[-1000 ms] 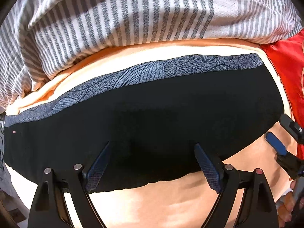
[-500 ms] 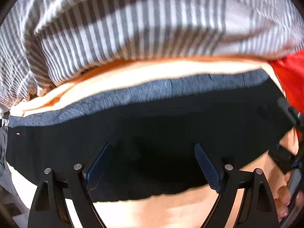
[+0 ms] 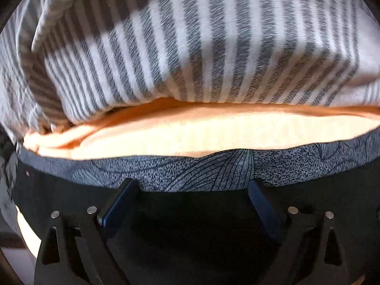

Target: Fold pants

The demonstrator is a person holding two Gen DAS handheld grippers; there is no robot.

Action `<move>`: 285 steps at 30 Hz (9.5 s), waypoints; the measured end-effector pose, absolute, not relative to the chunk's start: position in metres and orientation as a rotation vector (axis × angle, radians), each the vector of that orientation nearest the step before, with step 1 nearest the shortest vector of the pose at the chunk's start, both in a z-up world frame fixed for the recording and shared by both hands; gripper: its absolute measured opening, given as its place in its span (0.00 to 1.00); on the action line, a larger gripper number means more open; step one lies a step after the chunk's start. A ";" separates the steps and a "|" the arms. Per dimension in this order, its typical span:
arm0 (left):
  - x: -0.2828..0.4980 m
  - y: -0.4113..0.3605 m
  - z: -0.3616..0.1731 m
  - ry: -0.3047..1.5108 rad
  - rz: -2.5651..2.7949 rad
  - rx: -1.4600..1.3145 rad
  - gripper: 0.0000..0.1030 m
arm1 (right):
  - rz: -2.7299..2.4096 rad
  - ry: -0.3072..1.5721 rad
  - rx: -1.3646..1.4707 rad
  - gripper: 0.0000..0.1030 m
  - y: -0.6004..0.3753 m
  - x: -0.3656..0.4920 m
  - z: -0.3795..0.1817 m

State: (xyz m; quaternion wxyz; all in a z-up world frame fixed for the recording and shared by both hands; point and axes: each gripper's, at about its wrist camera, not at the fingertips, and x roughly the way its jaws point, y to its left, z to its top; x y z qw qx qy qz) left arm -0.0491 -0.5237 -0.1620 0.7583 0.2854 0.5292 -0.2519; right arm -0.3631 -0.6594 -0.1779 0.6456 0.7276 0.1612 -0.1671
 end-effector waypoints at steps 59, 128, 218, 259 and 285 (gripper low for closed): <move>0.142 -0.210 -0.108 1.311 -0.714 0.391 0.94 | -0.450 1.183 0.285 0.67 -0.309 -0.082 -0.075; 0.036 -0.342 -0.166 1.343 -0.714 0.595 0.07 | -0.537 1.175 0.723 0.35 -0.455 -0.134 -0.128; 0.209 -0.028 -0.170 1.525 -0.462 -0.293 0.88 | -0.347 1.393 0.486 0.81 -0.251 0.032 -0.133; 0.162 -0.115 -0.139 1.142 -0.376 0.362 0.27 | 0.087 1.499 0.553 1.00 -0.250 0.227 -0.076; 0.139 -0.136 -0.101 1.035 -0.495 0.436 0.27 | 0.338 1.689 0.306 0.17 -0.170 0.280 -0.105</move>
